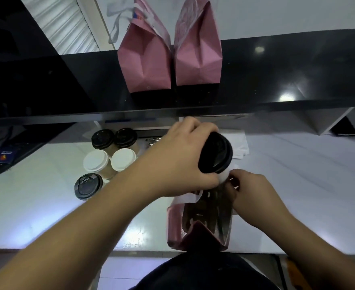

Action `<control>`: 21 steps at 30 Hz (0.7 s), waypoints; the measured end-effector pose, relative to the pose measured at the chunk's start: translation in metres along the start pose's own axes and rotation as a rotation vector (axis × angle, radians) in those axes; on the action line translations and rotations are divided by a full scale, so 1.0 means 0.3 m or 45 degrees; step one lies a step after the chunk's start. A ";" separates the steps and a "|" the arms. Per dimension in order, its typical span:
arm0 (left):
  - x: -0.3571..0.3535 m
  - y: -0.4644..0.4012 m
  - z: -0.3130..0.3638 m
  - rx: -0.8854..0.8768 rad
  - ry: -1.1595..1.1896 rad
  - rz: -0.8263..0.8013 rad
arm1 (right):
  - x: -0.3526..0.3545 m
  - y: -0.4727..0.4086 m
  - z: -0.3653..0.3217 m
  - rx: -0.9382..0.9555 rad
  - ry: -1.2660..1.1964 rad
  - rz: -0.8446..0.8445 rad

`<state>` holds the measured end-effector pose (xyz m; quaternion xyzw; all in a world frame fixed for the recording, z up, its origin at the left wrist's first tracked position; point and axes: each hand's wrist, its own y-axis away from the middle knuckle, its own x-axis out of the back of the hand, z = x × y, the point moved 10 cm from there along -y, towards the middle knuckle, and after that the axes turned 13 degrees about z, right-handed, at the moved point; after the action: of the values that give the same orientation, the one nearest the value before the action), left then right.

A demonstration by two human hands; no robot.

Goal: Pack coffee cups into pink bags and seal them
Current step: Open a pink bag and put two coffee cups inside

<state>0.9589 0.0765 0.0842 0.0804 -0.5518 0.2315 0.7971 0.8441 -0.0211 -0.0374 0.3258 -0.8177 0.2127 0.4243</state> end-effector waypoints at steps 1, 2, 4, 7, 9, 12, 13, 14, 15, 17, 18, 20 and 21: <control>-0.035 -0.016 -0.016 0.035 -0.009 -0.043 | -0.001 -0.003 0.008 -0.011 0.024 -0.009; -0.058 -0.028 -0.033 0.062 -0.005 -0.063 | 0.002 -0.005 0.016 -0.027 0.038 -0.011; -0.081 -0.042 -0.056 0.081 0.016 -0.075 | 0.014 -0.010 0.039 -0.062 0.045 -0.004; -0.089 -0.039 -0.076 0.058 0.007 -0.081 | 0.030 -0.013 0.061 -0.092 0.044 0.001; -0.097 -0.027 -0.090 0.065 -0.024 -0.084 | 0.035 -0.016 0.063 -0.102 0.032 0.000; -0.153 -0.030 -0.069 -0.009 -0.141 -0.125 | 0.042 -0.023 0.054 -0.080 0.036 0.018; -0.189 -0.034 -0.059 -0.046 -0.190 -0.153 | 0.043 -0.025 0.049 -0.066 0.042 0.020; -0.231 -0.037 -0.051 -0.084 -0.233 -0.180 | 0.043 -0.027 0.045 -0.053 0.042 0.024; -0.275 -0.041 -0.045 -0.122 -0.264 -0.199 | 0.043 -0.028 0.043 -0.045 0.037 0.026; -0.359 -0.046 -0.042 -0.188 -0.309 -0.227 | 0.037 -0.026 0.043 -0.037 0.040 0.019; -0.397 -0.051 -0.043 -0.209 -0.326 -0.238 | 0.034 -0.025 0.044 -0.033 0.049 0.016; -0.459 -0.067 -0.049 -0.224 -0.361 -0.255 | 0.032 -0.027 0.048 -0.026 0.067 0.014; -0.483 -0.075 -0.055 -0.216 -0.383 -0.262 | 0.033 -0.029 0.051 -0.026 0.069 0.014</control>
<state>0.9421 0.0224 -0.0521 0.1024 -0.6710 0.0869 0.7291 0.8377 -0.0402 -0.0370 0.3110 -0.8097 0.2156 0.4485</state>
